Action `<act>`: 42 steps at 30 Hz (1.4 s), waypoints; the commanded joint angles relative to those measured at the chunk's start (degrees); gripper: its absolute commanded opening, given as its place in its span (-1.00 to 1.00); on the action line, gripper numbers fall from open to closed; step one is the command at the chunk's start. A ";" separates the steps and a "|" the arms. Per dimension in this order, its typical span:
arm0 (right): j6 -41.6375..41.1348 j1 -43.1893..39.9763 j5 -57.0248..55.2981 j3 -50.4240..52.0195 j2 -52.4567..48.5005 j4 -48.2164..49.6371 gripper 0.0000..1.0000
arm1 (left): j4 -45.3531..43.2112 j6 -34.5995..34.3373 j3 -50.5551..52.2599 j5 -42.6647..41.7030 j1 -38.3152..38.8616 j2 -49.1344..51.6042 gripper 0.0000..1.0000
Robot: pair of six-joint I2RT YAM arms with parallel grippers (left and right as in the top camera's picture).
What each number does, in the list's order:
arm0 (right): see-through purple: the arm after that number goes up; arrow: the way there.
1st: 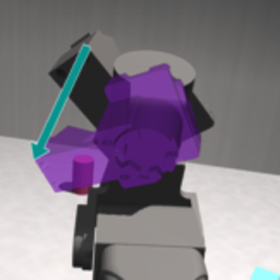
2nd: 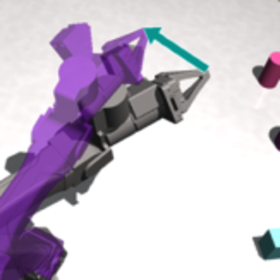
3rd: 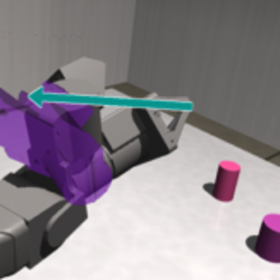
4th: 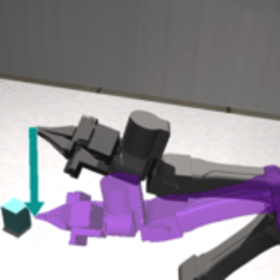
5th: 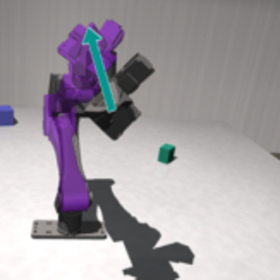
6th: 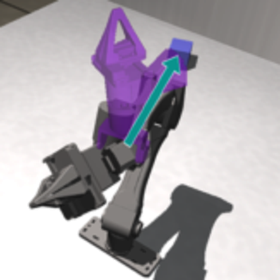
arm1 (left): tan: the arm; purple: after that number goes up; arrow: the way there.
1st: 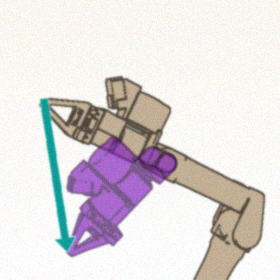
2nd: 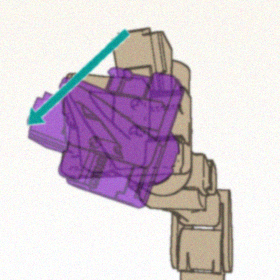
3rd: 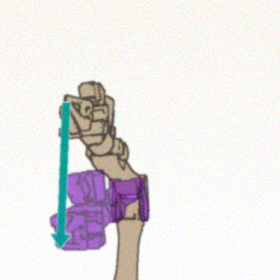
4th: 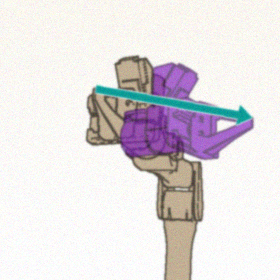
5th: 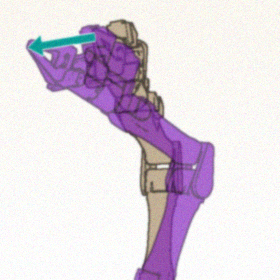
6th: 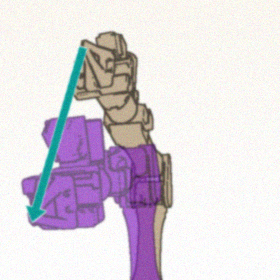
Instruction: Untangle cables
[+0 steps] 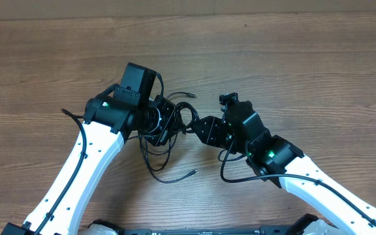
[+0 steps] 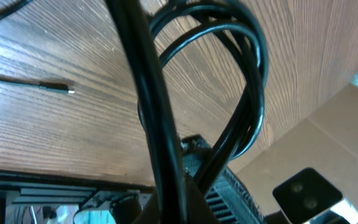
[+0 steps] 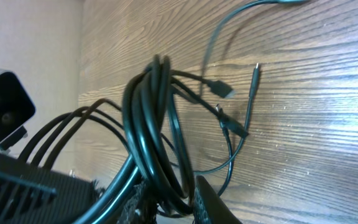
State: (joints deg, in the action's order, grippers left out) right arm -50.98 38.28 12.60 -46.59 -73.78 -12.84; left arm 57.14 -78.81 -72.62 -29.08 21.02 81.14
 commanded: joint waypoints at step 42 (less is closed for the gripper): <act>0.17 -0.55 -0.57 -0.66 1.03 11.32 -0.93 | 11.50 4.28 -1.09 11.04 -9.42 -0.20 -0.92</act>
State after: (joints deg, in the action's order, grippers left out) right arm -50.94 38.28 14.20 -46.59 -75.02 -3.27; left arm 67.66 -76.01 -72.75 -21.78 12.21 81.14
